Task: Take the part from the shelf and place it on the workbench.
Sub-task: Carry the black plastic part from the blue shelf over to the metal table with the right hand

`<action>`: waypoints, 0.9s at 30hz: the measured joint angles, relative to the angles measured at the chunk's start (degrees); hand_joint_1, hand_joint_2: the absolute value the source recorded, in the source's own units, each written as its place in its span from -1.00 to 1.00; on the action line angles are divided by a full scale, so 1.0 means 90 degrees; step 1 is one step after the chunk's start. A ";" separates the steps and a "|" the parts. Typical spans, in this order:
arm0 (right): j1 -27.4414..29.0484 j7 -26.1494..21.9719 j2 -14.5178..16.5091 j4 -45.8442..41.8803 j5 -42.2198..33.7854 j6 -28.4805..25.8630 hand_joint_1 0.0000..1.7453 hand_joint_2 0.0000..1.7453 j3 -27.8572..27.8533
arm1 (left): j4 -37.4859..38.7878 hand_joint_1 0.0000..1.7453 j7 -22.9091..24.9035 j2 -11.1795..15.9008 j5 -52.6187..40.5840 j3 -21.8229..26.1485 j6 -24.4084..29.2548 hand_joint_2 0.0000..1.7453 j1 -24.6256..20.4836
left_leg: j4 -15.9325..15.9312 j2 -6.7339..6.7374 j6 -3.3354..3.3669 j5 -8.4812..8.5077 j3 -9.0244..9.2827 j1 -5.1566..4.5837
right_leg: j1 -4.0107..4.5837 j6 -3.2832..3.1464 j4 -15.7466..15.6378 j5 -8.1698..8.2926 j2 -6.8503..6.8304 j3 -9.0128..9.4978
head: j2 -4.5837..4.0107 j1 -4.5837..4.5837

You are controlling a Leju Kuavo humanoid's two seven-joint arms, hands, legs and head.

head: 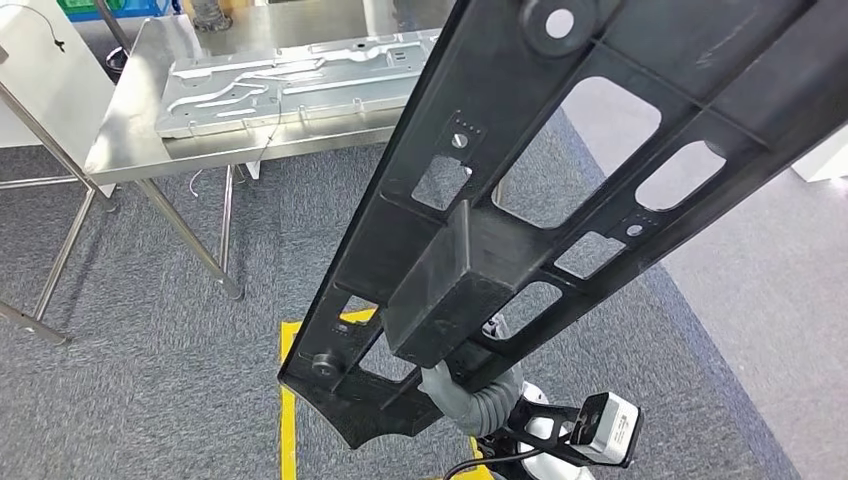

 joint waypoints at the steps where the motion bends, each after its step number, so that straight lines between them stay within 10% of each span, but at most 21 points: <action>1: 0.0007 0.0001 0.0001 0.0001 0.0005 -0.0005 1.00 1.00 -0.0004 | -0.0001 -1.00 -0.0002 0.0007 -0.0010 0.0001 0.0000 1.00 0.0005 | -0.0135 0.0004 0.0048 0.0020 0.0031 -0.0037 | -0.0005 0.0032 -0.0019 -0.0024 -0.0002 0.0036 | 0.0000 0.0000; 6: 0.0030 0.0000 0.0001 0.0006 0.0106 -0.0128 1.00 1.00 -0.0024 | -0.0005 -1.00 -0.0010 0.0018 -0.0043 0.0015 -0.0001 1.00 0.0026 | -0.0416 -0.0062 0.0197 0.0091 0.0365 0.0023 | -0.0005 0.0237 0.0414 -0.0130 -0.0001 -0.0023 | 0.0000 0.0000; 10: 0.0062 0.0004 -0.0005 0.0051 0.0131 -0.0158 1.00 1.00 -0.0032 | -0.0005 -1.00 -0.0016 0.0002 -0.0084 0.0036 -0.0004 1.00 0.0004 | -0.0458 -0.0116 0.0191 -0.0009 0.0482 0.0065 | -0.0122 0.0366 0.1617 -0.0610 0.0001 -0.0959 | 0.0000 -0.0001; 14: 0.0080 0.0002 -0.0008 0.0058 0.0031 -0.0073 1.00 1.00 -0.0082 | -0.0005 -1.00 -0.0016 -0.0004 -0.0122 0.0046 -0.0003 1.00 0.0029 | -0.0446 -0.0164 0.0076 -0.0214 0.0718 0.0116 | -0.0216 0.0470 0.0540 0.0308 0.0000 -0.0838 | -0.0001 0.0000; 20: 0.0094 0.0000 -0.0007 0.0034 0.0019 -0.0032 1.00 1.00 -0.0128 | -0.0005 -1.00 -0.0017 -0.0015 -0.0152 0.0058 -0.0007 1.00 -0.0009 | -0.0193 -0.0123 -0.0183 -0.0401 0.0832 0.0150 | -0.0152 0.0123 0.0047 0.0420 -0.0001 -0.0540 | 0.0001 0.0001; 25: 0.0099 -0.0001 0.0002 0.0019 0.0024 -0.0026 1.00 1.00 -0.0156 | -0.0005 -1.00 -0.0016 -0.0016 -0.0155 0.0077 -0.0011 1.00 -0.0017 | 0.1417 -0.0047 -0.0225 -0.0941 -0.0261 0.0159 | -0.0097 -0.0013 0.0016 0.0196 -0.0012 -0.0261 | -0.0001 0.0002; 27: 0.0107 0.0000 0.0002 0.0019 0.0026 -0.0010 1.00 1.00 -0.0161 | -0.0005 -1.00 -0.0016 -0.0018 -0.0154 0.0098 -0.0010 1.00 -0.0001 | 0.1306 -0.0044 -0.0186 -0.0702 -0.0450 0.0148 | -0.0060 -0.0024 0.0016 0.0079 -0.0003 -0.0118 | -0.0001 0.0002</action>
